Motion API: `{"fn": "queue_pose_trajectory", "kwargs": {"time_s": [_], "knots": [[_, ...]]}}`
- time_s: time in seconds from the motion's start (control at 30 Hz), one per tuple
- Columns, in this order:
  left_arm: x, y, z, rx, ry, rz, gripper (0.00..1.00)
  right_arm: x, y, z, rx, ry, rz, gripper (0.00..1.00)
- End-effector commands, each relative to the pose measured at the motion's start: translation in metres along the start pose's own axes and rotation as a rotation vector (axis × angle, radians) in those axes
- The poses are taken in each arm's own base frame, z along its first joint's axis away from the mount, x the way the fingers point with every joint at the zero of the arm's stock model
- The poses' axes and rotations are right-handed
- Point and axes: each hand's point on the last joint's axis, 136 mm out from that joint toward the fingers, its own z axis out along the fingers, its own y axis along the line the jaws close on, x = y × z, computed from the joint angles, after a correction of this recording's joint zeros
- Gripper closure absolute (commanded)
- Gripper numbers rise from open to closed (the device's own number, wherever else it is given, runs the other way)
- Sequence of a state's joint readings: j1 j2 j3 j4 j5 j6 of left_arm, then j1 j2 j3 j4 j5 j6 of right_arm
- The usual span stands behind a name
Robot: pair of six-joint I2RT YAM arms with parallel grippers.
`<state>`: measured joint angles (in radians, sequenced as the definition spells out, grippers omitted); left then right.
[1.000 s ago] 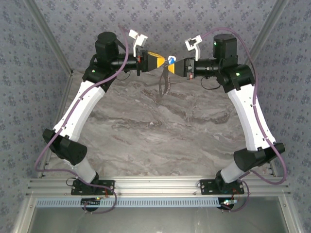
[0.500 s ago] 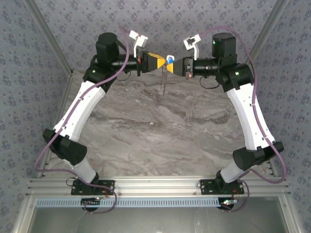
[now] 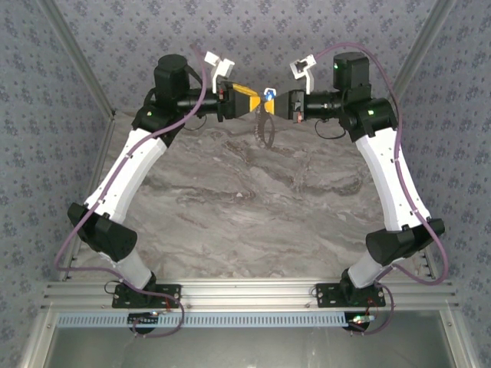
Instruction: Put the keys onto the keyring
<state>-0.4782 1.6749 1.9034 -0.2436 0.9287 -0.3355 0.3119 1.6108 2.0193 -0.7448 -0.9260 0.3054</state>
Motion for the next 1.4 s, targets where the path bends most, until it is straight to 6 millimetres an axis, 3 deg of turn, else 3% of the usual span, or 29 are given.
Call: {"fn": "queue_pose_trajectory", "kwargs": {"time_s": [0.0, 0.3, 0.63, 0.87, 1.17, 1.37], "knots": [[-0.009, -0.007, -0.016, -0.041, -0.031, 0.033, 0.59, 0.006, -0.010, 0.004, 0.016, 0.015, 0.007, 1.00], [-0.007, 0.026, -0.043, -0.235, -0.110, -0.007, 0.47, 0.030, -0.038, 0.024, 0.042, 0.076, 0.061, 1.00], [-0.001, 0.060, -0.092, -0.522, -0.259, -0.091, 0.17, 0.073, -0.072, 0.072, 0.050, 0.171, 0.117, 1.00], [0.016, 0.074, -0.115, -0.641, -0.293, -0.141, 0.14, 0.095, -0.091, 0.121, 0.011, 0.219, 0.149, 1.00], [0.028, 0.071, -0.132, -0.697, -0.290, -0.164, 0.14, 0.130, -0.114, 0.192, -0.063, 0.305, 0.194, 1.00], [0.036, 0.070, -0.138, -0.715, -0.286, -0.170, 0.14, 0.167, -0.116, 0.212, -0.086, 0.373, 0.222, 1.00]]}}
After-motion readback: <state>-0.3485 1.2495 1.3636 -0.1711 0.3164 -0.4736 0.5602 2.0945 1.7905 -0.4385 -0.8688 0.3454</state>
